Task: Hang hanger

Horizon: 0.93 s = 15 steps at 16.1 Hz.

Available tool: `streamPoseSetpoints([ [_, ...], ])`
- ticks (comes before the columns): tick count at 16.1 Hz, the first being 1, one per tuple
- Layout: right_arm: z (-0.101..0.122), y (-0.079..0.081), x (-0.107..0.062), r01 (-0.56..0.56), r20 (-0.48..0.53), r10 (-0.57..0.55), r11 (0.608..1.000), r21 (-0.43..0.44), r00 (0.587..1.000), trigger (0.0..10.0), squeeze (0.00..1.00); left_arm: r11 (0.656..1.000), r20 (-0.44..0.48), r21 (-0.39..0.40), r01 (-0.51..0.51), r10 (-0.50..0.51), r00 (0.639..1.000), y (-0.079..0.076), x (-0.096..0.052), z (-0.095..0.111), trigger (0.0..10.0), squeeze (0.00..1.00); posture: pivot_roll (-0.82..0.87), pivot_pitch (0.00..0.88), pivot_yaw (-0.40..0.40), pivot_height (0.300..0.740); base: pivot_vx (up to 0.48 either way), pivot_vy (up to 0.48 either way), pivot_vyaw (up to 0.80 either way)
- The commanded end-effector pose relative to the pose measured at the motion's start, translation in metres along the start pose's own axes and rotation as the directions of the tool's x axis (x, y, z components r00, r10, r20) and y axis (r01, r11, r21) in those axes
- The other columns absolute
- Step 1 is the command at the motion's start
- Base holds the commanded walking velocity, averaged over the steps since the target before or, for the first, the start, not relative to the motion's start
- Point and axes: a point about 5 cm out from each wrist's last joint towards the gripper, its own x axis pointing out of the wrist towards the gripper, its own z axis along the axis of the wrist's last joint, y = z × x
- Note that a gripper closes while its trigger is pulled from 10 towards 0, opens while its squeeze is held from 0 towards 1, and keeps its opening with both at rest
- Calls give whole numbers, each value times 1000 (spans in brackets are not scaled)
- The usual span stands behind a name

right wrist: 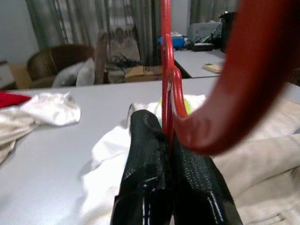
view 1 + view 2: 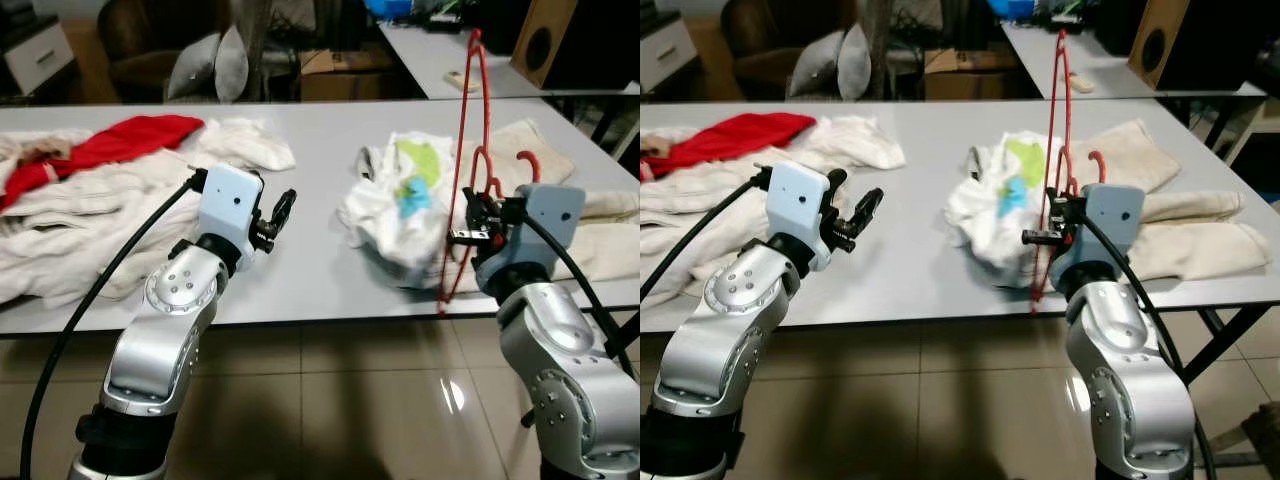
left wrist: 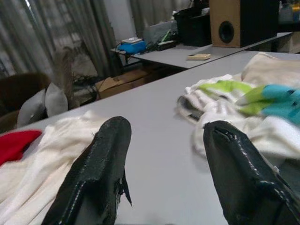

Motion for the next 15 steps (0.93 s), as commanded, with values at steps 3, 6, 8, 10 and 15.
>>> streamPoseSetpoints([
  [3,9,6,1,-34,24,35,999,-38,999,10000,0,1000,-11,5,-26,26,1000,6,-2,-3,10000,0,9,3,0,740,0,324,0],
  [6,7,9,-1,-60,7,61,997,-57,998,10000,0,999,-12,6,-43,43,999,9,-2,-3,10000,0,7,5,-9,740,0,322,0],
  [8,7,11,-2,-80,-1,80,994,-77,997,10000,0,999,-16,8,-47,47,999,10,-4,-4,10000,0,5,7,-14,740,0,322,0],
  [10,2,13,-2,-116,-71,107,984,-134,992,10000,0,999,-19,8,-54,54,998,11,-6,-5,10000,0,4,9,-19,740,0,324,0],
  [15,-11,3,-4,-71,-142,48,984,-162,989,10000,0,998,-24,10,-67,67,997,12,-8,-6,10000,0,4,16,-24,740,0,323,0],
])
